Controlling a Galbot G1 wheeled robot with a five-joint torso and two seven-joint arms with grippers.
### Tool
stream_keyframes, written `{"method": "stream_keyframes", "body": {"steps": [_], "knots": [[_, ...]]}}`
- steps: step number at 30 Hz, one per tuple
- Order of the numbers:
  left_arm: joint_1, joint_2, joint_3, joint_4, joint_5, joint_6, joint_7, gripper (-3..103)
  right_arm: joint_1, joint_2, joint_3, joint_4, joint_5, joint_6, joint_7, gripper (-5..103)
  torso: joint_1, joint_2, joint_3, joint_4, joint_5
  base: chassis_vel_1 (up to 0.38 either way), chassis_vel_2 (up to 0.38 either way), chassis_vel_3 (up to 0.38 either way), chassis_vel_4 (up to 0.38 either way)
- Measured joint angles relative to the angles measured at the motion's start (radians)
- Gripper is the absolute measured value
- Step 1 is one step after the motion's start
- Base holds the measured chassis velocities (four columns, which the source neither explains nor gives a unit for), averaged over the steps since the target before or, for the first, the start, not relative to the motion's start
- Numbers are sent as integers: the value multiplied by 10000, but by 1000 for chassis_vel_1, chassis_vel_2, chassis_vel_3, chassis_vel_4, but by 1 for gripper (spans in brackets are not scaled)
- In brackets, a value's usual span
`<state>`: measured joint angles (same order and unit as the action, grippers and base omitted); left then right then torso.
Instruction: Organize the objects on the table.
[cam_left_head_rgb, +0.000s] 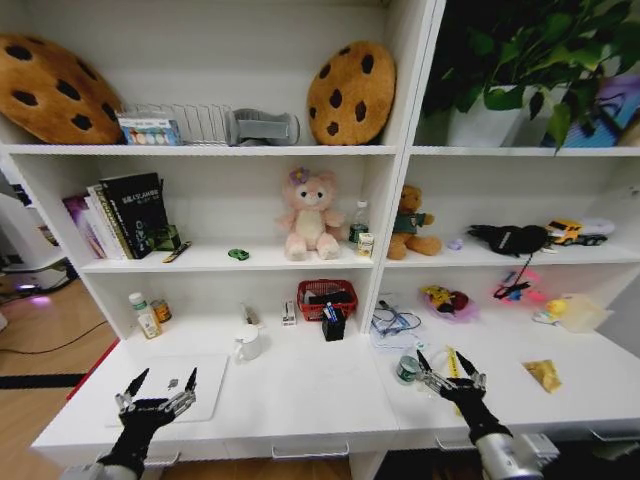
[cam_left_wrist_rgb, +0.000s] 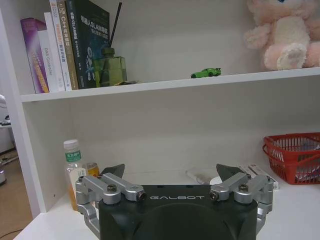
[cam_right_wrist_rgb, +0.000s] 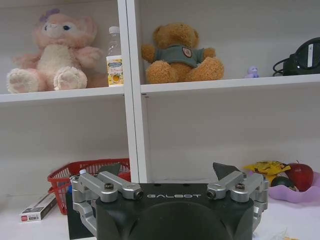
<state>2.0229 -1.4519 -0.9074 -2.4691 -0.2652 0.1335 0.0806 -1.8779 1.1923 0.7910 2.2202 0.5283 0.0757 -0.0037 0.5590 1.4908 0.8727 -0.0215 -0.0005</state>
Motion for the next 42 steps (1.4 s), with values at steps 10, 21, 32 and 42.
{"method": "stream_keyframes", "body": {"steps": [10, 21, 32, 42], "knots": [[0, 0, 1, -1, 0, 0, 0, 100, 290, 39, -306, -421, -232, 741, 99, 100, -1, 0, 0, -1, 8, -51, -55, 42, 58], [0, 0, 0, 0, 0, 0, 0, 100, 919, -436, -944, -1043, -41, -151, 376, 100, -1, 0, 0, -2, 4, -7, -12, 15, 10], [0, -1, 1, -1, 0, 0, 0, 100, 2377, -940, -1929, -2400, -255, -761, 652, 100, 0, 0, 0, -1, 5, 0, 0, 0, 0], [0, 0, 1, 0, 0, 0, 0, 100, 2958, -1278, -2336, -2724, -490, -771, 631, 90, 0, 0, 0, 0, 4, 0, 0, 0, 0]]}}
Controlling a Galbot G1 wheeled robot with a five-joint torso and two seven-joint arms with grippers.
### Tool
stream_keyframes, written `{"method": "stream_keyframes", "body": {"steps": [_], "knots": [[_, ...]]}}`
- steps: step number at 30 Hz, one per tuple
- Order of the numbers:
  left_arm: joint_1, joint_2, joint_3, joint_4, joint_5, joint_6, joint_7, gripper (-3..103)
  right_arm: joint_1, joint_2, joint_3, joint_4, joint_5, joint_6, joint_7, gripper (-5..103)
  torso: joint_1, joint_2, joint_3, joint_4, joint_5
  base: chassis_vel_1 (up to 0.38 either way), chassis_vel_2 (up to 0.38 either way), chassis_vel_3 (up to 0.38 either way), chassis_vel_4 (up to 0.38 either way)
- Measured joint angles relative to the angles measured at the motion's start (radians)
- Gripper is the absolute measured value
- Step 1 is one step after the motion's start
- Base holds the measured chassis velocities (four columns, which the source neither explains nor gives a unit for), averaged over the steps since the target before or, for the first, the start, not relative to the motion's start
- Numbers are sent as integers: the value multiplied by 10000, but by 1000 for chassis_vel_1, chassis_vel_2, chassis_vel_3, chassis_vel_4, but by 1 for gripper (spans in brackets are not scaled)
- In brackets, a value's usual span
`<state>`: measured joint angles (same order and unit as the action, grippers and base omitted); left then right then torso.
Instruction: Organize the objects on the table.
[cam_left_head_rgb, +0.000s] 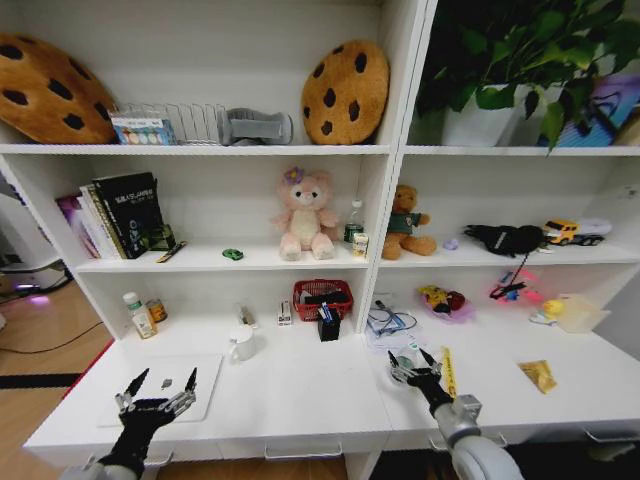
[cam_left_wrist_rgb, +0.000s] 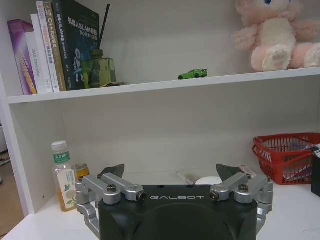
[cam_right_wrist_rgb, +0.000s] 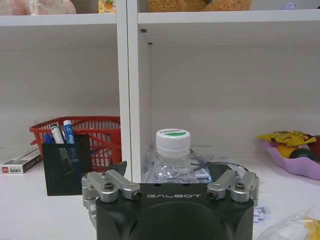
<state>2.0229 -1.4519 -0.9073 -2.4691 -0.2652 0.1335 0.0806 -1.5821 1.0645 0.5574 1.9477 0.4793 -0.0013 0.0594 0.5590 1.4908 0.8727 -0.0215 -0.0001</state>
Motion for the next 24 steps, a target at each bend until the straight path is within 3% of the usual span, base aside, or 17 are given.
{"method": "stream_keyframes", "body": {"steps": [6, 16, 24], "knots": [[0, 0, 0, 0, 0, 0, 0, 100, -78, 43, 12, 83, -13, 23, 22, 83, 0, 0, 0, 0, 0, 0, 0, 0, 0], [0, 0, 0, 0, 0, 0, 0, 100, -285, 140, 83, 205, -190, 178, 35, 40, 0, 0, -1, 0, 1, 0, 0, 0, 0], [0, -1, 0, 0, 0, 0, 0, 100, -401, 172, 196, 232, -217, 213, 25, 27, 0, 0, -1, -1, 1, 0, 0, 0, 0]]}}
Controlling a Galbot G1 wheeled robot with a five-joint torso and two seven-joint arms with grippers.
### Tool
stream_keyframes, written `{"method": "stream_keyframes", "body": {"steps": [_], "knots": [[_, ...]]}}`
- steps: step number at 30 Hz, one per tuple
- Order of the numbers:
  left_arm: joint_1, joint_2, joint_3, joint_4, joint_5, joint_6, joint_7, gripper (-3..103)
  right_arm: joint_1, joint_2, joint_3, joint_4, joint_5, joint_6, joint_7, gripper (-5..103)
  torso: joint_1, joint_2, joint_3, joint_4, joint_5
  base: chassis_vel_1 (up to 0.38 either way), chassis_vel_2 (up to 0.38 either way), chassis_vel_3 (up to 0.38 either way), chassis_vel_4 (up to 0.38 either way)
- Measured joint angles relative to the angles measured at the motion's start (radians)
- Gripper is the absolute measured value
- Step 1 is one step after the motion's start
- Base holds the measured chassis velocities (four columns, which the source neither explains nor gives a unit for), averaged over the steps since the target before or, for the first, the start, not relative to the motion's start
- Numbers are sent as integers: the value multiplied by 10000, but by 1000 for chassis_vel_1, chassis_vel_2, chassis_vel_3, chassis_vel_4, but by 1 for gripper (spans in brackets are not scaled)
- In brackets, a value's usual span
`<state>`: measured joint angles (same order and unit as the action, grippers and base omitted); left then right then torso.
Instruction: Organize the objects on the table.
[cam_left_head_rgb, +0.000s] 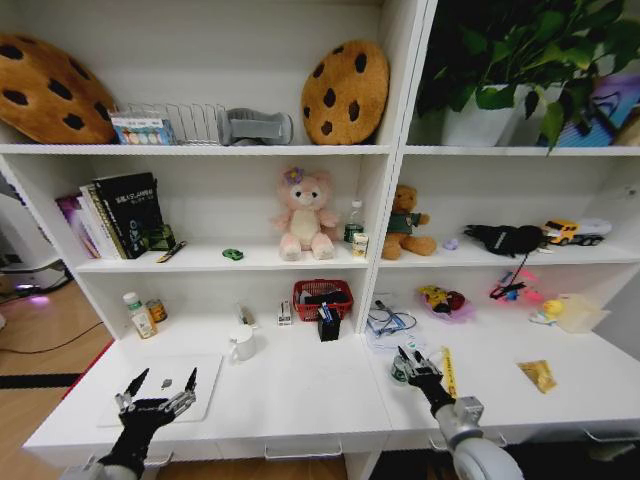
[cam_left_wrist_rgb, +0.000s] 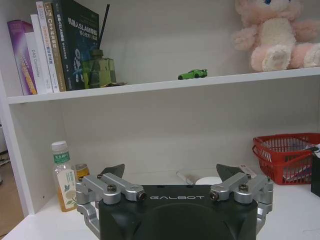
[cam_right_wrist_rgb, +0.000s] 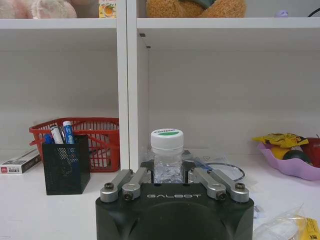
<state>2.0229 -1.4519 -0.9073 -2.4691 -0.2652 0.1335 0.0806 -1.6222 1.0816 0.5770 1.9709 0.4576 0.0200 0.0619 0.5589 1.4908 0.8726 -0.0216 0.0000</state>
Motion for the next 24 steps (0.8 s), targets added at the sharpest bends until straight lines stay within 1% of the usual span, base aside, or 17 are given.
{"method": "stream_keyframes", "body": {"steps": [7, 11, 12, 13, 14, 15, 16, 17, 18, 20, 21, 22, 23, 24], "knots": [[0, 0, 0, 0, 1, 0, 0, 100, -126, 73, 58, 136, -8, 12, -11, 27, 0, 0, 0, 0, 0, 0, 0, 0, 0], [0, 0, 0, 0, 1, 0, 0, 100, -529, 175, 347, 645, 54, 12, -57, 27, 0, 0, 0, 3, 1, 0, 0, 0, 0], [0, 0, 0, 0, 0, 0, 0, 100, -855, 250, 554, 985, 122, 1, -117, 27, 0, 0, 0, 2, -1, 0, 0, 0, 0], [0, 0, 0, 0, 0, 0, 0, 100, -1356, 469, 854, 1526, 145, -5, -184, 27, 0, 0, 0, 1, -1, 0, 0, 0, 0], [0, 1, 0, 0, 0, 0, 0, 100, -1914, 843, 1146, 2084, 131, 11, -191, 27, 0, 0, 0, 2, -1, 0, 0, 0, 0], [0, 1, 0, 0, 0, 0, 0, 100, -1914, 843, 1146, 2084, 131, 11, -191, 27, 0, 0, 0, 2, -1, 0, 0, 0, 0], [0, 0, 0, 0, 1, 0, 0, 100, -2759, 1423, 1545, 2761, 58, 162, -203, 27, 0, 0, -1, 2, -1, 0, 0, 0, 0], [0, 0, 0, 0, 0, 0, 0, 100, -3273, 1712, 1815, 3048, -7, 306, -254, 27, -1, 1, -1, -1, 0, 0, 0, 0, 0], [0, 0, 0, 0, 0, 0, 0, 100, -3273, 1712, 1815, 3048, -7, 306, -254, 27, -1, 1, -1, -1, 0, 0, 0, 0, 0], [0, 0, -1, 0, 0, 0, 0, 100, -4881, 2318, 2583, 3527, -99, 1059, -759, 27, -1, 2, -2, -3, -1, 0, 0, 0, 0], [0, 0, -1, 0, 0, 0, 0, 100, -4881, 2318, 2583, 3527, -99, 1059, -759, 27, -1, 2, -2, -3, -1, 0, 0, 0, 0], [0, 0, -1, 0, 1, 0, -1, 100, -5894, 2511, 2956, 3692, -98, 1622, -1176, 27, -2, 3, -2, -3, -1, 0, 0, 0, 0], [0, 0, 0, 1, 0, 0, 0, 100, -6726, 2635, 3152, 3771, -145, 2237, -1385, 27, -3, 3, -2, -3, -5, 0, 0, 0, 0], [0, 0, 0, 1, 0, 0, 0, 100, -6726, 2635, 3152, 3771, -145, 2237, -1385, 27, -3, 3, -2, -3, -5, 0, 0, 0, 0]]}}
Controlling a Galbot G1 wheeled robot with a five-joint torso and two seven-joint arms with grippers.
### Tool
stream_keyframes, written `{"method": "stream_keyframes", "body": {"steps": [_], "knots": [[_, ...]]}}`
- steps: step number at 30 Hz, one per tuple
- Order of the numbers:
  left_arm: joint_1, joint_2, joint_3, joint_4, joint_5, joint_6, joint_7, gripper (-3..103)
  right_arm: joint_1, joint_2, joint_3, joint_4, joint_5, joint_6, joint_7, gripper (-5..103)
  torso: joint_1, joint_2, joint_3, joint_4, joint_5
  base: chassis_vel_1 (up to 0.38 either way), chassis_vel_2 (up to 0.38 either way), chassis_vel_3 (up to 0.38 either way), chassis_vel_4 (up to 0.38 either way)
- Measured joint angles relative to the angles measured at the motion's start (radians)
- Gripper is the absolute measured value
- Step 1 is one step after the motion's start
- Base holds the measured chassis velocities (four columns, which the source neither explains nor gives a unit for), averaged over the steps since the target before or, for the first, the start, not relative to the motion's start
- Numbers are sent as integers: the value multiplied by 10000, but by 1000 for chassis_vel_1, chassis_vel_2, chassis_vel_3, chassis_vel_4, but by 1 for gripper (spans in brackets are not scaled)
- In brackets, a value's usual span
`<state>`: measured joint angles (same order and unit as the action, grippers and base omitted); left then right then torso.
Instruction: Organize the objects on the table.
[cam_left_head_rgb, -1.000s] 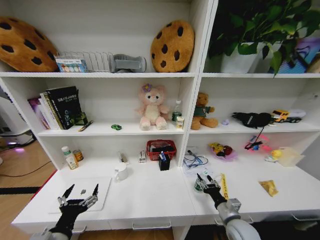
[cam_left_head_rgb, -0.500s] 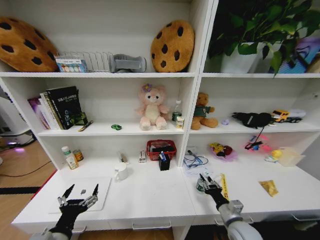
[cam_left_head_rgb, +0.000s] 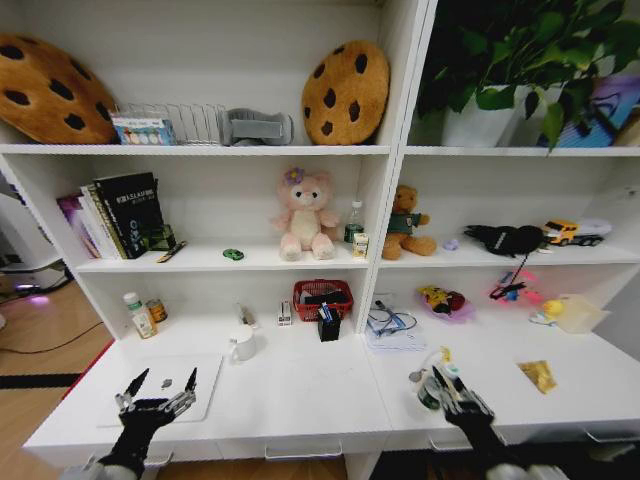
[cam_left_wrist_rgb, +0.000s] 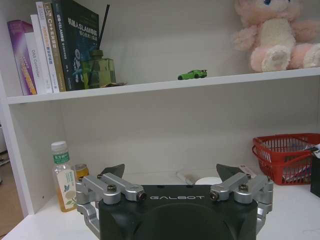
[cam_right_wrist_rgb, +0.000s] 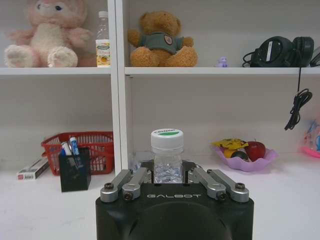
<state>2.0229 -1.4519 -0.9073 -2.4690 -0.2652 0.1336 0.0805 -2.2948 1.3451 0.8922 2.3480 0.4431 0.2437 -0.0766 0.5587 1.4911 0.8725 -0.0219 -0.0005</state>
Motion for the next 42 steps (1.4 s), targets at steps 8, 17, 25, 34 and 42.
{"method": "stream_keyframes", "body": {"steps": [8, 17, 25, 34, 42], "knots": [[0, 0, 0, 0, 0, 0, 0, 100, -1548, 661, -419, -1978, -3260, 3508, 602, 27, 0, 0, 0, 7, 6, 0, 0, 0, 0], [0, 0, -1, -1, 0, 0, 0, 100, -921, 848, -1491, -4797, -4660, 4209, 959, 27, 0, -2, 1, -1, 6, 0, 0, 0, 0], [-1, 0, 0, -1, 0, 0, 0, 100, 1616, 476, -1351, -8254, -4976, 3913, 713, 27, 2, -3, 2, 2, 6, 0, 0, 0, 0], [0, 0, 0, -1, 0, -1, 0, 100, 4714, -29, -1557, -11568, -5290, 3907, 305, 27, 4, -4, 3, 3, 5, 0, 0, 0, 0], [0, 0, -1, -1, 1, 0, 0, 100, 6451, -263, -2079, -13581, -5369, 3782, 180, 27, 3, -4, 4, 2, 7, 0, 0, 0, 0]]}}
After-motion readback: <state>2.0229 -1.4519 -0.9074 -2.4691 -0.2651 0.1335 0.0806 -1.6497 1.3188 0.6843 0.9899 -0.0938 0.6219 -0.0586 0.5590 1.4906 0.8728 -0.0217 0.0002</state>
